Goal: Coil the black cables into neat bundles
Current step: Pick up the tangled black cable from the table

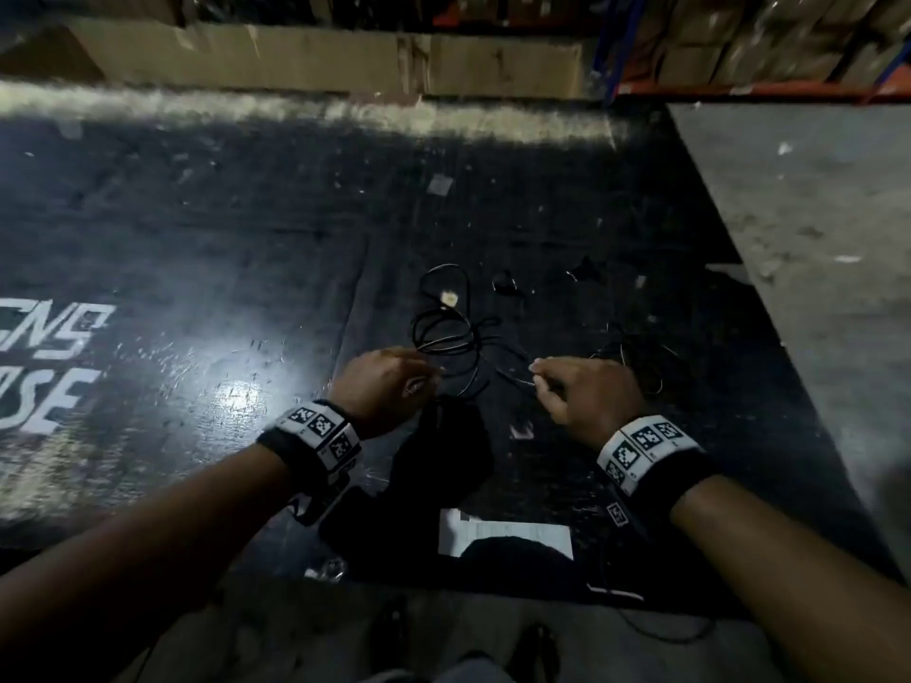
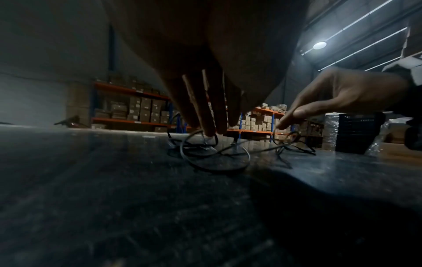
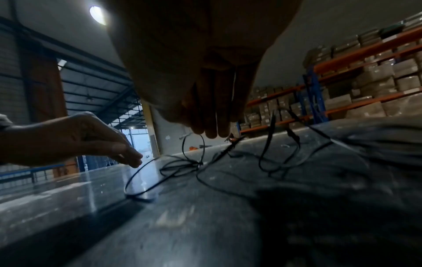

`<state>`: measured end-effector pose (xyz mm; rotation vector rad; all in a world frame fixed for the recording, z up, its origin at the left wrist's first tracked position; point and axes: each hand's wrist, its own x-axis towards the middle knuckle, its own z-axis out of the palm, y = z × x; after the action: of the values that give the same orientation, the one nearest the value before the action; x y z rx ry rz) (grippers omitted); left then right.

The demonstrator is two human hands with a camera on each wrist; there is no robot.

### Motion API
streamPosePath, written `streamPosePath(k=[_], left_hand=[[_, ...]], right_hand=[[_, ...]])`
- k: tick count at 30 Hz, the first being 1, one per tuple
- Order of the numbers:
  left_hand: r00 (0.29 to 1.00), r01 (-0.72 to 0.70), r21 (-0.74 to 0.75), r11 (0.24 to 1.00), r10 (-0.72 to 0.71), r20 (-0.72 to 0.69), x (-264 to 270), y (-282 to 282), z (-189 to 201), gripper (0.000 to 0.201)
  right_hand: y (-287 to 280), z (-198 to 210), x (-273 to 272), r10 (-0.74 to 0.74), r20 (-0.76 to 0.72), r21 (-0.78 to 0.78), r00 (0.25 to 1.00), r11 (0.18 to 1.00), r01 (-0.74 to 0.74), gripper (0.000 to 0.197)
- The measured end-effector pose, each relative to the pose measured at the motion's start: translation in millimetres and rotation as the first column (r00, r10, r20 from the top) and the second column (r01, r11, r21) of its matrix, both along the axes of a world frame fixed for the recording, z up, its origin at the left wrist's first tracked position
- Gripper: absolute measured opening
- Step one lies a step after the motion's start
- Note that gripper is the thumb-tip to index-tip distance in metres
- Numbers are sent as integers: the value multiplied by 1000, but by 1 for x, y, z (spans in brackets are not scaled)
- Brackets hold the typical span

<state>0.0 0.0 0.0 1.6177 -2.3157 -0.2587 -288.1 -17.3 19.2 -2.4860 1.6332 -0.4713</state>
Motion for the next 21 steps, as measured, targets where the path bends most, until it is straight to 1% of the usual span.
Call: streamPosePath(k=[1,3,4,5,7,10,12,13,15,16,18,20,21], left_hand=[[1000,17,12,1000,-17,2,-3,-1,-7,38],[999,35,74,997,-38,39,-12,-1,-13,42],[996,39,133,990,-49,78,-19,0,-14,41],[993,30,143,989,-45,110,-23,-2,-17,39],[991,4,137,991,-23,131,-28,-8,-23,34],[996,-26,128,991,14,91,-31,-10,-30,24],[999,-31,100,994,28,30,-32,-11,-29,20],[998,-47,88,995,50,-32,-32,-10,-26,19],[969,-74,80,994,91,-231,-32,-7,-17,20],[934,-84,75,994,104,-341,-33,-4,-11,21],[838,-117,72,990,138,-527,-37,0,8,19],[748,-139,79,987,157,-645,-42,3,28,12],[710,-139,76,987,153,-687,-45,4,38,9]], right_hand=[[-1,-5,2,-9,-25,59,1000,998,10,27],[-3,-14,4,-3,-142,151,990,988,25,33],[-3,-20,5,7,-202,201,979,979,35,33],[-5,-21,6,7,-234,224,972,973,47,32],[-10,-27,4,-2,-243,235,970,970,61,31],[-10,-33,2,8,-217,219,976,975,40,32],[-8,-34,2,15,-147,179,989,984,12,32],[-7,-32,3,9,-89,151,996,989,4,32],[-4,-27,6,-2,60,79,998,997,-2,29],[-2,-24,8,-8,139,57,990,998,0,27],[2,-12,17,-11,312,68,950,998,-10,26],[8,2,29,-22,472,142,881,988,-52,33],[11,8,37,-33,525,193,851,978,-81,39]])
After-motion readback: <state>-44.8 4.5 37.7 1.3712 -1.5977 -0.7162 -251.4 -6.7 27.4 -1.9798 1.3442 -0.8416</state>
